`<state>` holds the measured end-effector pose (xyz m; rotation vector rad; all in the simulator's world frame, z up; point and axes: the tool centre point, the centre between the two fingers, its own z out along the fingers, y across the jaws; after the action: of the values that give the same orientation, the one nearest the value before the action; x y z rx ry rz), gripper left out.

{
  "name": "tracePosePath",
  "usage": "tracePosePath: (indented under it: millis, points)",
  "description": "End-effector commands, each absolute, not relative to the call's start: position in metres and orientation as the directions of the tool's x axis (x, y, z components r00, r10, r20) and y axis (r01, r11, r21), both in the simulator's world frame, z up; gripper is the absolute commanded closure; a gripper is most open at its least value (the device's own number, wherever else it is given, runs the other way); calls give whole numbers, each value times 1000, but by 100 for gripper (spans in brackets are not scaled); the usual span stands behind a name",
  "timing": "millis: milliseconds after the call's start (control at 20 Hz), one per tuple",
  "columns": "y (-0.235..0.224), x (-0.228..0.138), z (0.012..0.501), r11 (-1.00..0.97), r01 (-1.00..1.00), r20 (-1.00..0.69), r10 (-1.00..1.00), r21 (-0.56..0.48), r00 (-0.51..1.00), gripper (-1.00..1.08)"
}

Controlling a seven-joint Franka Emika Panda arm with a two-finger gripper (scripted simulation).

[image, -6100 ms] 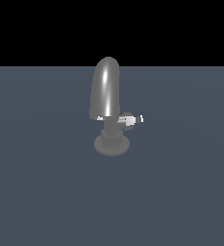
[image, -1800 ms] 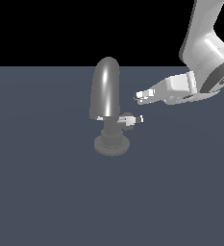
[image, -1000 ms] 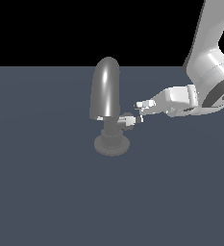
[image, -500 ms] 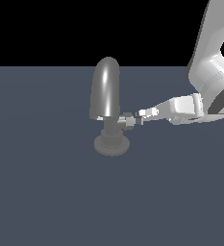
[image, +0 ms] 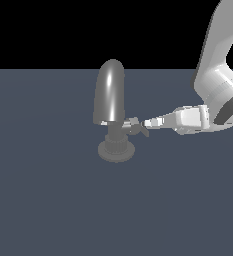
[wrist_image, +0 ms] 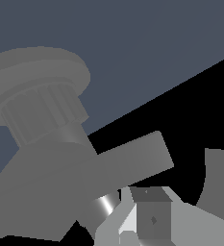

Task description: Turn on the faucet by rotating a designated handle.

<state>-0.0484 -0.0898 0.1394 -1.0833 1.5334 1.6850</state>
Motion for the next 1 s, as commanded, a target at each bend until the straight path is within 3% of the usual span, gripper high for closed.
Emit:
tracePosePath:
  millis: [0,200,250,950]
  points:
    - [-92,-62,98,-130,-837,-847,-84,532,-525,108]
    - [-92,-66,79,-130,-833,-843,-83,539,-532,108]
    - [-90,-46,120,-144,-867,-879,-86,478,-470,108]
    - [-87,-33,65,-135,-845,-856,-84,517,-511,108]
